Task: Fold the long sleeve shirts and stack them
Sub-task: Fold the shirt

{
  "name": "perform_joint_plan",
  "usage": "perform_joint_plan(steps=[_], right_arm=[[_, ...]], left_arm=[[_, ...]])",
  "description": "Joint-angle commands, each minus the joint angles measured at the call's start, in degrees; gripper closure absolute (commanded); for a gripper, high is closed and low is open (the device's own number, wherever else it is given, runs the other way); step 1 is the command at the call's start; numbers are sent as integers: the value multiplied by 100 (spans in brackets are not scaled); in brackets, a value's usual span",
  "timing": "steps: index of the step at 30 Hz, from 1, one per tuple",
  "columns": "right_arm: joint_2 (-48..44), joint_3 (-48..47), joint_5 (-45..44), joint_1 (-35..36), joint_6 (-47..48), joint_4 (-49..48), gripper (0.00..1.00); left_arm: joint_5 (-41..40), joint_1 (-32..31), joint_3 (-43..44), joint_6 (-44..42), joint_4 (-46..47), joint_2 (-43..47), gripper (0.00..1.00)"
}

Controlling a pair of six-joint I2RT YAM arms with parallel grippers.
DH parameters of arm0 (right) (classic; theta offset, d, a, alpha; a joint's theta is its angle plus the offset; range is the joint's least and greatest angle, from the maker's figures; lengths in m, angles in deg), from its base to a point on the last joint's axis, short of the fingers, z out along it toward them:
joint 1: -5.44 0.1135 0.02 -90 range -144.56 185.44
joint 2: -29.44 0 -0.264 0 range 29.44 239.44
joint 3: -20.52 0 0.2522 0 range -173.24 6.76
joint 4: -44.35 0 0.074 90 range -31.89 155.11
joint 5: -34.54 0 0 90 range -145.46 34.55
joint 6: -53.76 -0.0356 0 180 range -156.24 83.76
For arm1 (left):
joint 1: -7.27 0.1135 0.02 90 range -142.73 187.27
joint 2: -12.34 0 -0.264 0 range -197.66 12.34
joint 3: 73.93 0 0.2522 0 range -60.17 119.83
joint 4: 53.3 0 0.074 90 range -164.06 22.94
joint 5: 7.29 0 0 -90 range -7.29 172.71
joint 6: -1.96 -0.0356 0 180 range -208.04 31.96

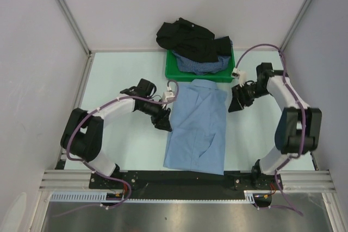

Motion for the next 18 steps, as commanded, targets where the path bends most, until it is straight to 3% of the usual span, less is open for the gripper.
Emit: perform_joint_plan(steps=[1, 5, 6, 11, 18], right_arm=[[-780, 971, 1452, 586, 482, 224, 42], [-658, 1466, 1506, 1078, -289, -400, 43], [-500, 1510, 1393, 1201, -822, -688, 43], [-25, 1537, 1278, 1246, -1520, -1060, 41], [810, 1036, 1130, 1413, -1083, -305, 41]], left_arm=[[468, -288, 485, -1293, -60, -402, 39], [169, -666, 521, -1434, 176, -570, 39], [-66, -710, 495, -1364, 281, -596, 39], [-218, -737, 538, -776, 485, -824, 37], [-262, -781, 442, -381, 537, -956, 36]])
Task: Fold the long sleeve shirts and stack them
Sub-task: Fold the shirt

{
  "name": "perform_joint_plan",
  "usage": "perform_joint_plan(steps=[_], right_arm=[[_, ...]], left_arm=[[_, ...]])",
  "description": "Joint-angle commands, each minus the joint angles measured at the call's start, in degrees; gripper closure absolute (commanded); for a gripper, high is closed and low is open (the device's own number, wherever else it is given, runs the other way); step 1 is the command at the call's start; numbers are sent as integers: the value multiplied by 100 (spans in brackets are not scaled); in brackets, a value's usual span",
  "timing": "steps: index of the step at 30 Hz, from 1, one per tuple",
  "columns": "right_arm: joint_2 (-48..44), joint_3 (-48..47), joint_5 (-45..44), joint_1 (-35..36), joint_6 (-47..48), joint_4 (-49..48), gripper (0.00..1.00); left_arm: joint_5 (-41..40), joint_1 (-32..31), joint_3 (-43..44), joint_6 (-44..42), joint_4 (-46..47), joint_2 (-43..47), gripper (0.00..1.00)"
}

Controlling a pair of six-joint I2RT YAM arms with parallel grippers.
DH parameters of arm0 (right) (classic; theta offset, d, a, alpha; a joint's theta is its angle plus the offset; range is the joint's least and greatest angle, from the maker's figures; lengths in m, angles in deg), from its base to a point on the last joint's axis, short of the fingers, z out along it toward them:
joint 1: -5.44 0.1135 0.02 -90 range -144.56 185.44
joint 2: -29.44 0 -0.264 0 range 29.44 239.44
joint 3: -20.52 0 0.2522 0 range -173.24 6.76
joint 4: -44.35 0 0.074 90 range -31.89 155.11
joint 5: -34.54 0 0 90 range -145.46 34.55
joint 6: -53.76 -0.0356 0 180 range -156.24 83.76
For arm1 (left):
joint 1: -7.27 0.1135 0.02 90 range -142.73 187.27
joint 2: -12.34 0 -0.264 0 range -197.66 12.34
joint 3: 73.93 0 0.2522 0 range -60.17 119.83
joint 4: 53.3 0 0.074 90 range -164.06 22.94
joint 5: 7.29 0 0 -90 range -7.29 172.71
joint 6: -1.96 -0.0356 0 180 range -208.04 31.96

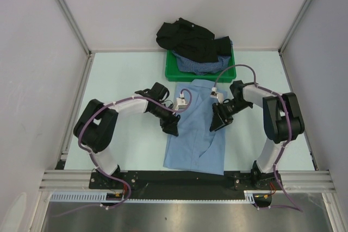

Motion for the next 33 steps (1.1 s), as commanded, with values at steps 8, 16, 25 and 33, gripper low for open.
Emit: perform_joint_plan(steps=[8, 16, 25, 33], right_arm=[[890, -614, -445, 119, 537, 837, 43], [838, -666, -498, 225, 933, 1127, 60], [697, -614, -726, 40, 1039, 1154, 93], [232, -693, -630, -215, 1030, 1171, 100]], left_arm=[[-24, -34, 101, 597, 405, -155, 35], [46, -42, 145, 580, 379, -173, 50], [125, -42, 83, 562, 396, 20, 91], [90, -42, 22, 685, 431, 319, 100]])
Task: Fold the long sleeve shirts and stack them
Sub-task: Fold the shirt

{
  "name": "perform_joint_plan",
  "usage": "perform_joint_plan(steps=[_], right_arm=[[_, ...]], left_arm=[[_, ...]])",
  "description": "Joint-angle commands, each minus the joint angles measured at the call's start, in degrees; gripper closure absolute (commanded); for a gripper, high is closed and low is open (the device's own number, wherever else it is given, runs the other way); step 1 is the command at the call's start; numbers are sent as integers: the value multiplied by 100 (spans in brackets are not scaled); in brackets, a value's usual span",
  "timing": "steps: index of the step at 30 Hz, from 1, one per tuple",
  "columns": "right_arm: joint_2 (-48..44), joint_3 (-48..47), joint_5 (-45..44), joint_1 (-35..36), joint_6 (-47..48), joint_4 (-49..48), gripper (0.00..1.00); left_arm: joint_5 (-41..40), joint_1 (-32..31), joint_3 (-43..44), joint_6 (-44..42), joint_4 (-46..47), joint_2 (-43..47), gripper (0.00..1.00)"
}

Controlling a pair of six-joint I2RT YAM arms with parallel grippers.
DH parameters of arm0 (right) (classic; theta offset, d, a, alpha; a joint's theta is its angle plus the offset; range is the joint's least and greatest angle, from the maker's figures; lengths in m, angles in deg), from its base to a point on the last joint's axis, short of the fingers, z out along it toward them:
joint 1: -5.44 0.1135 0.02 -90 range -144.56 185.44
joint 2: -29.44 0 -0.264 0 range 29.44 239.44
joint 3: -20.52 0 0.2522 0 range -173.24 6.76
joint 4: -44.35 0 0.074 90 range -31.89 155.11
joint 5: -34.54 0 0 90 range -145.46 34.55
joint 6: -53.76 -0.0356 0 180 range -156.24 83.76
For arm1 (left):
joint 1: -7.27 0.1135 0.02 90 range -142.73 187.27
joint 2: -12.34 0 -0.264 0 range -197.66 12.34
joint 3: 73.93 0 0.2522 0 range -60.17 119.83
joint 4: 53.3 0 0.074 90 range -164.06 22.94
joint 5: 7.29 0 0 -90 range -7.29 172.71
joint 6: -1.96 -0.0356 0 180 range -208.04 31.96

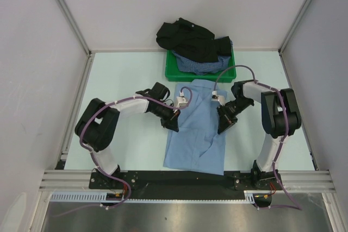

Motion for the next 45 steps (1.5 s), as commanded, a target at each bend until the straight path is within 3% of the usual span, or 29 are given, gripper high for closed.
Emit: perform_joint_plan(steps=[1, 5, 6, 9, 10, 11, 14, 25, 28, 32, 37, 40, 41, 42, 45], right_arm=[[-555, -199, 100, -106, 160, 133, 100], [-820, -111, 30, -88, 170, 134, 100], [-820, -76, -40, -53, 126, 46, 95], [-662, -32, -49, 70, -129, -191, 58], [-618, -32, -32, 105, -208, -253, 55], [-522, -32, -6, 201, -261, -288, 53], [-363, 12, -101, 333, -323, -350, 53], [-143, 232, -489, 430, -464, -763, 47], [-169, 214, -462, 439, -394, -702, 53], [-143, 205, -453, 448, -271, -570, 69], [-143, 170, -348, 448, -261, -543, 71], [-213, 153, -181, 448, -218, -491, 83], [-274, 153, -103, 448, -191, -456, 95], [-310, 153, -85, 422, -139, -438, 100], [-476, 179, -23, 395, -86, -385, 100]], left_arm=[[193, -25, 7, 25, 104, 581, 100], [184, -25, -90, -37, 51, 863, 100], [175, -34, -125, -45, 24, 864, 100], [132, -25, -99, -63, -72, 767, 88], [97, -34, -108, -28, -73, 741, 82], [53, -34, -90, -28, -81, 723, 72], [-79, -34, -64, -45, -151, 644, 63], [-133, 71, -126, -2, -99, 521, 46], [-89, 203, -73, 51, -108, 424, 45], [-18, 239, -38, 7, -99, 415, 46], [-1, 239, -2, -10, -108, 415, 45], [35, 239, -2, -28, -108, 433, 44], [43, 239, -11, -54, -99, 442, 43], [43, 239, -11, -98, -99, 450, 43], [-87, 204, -20, -212, -55, 468, 44]])
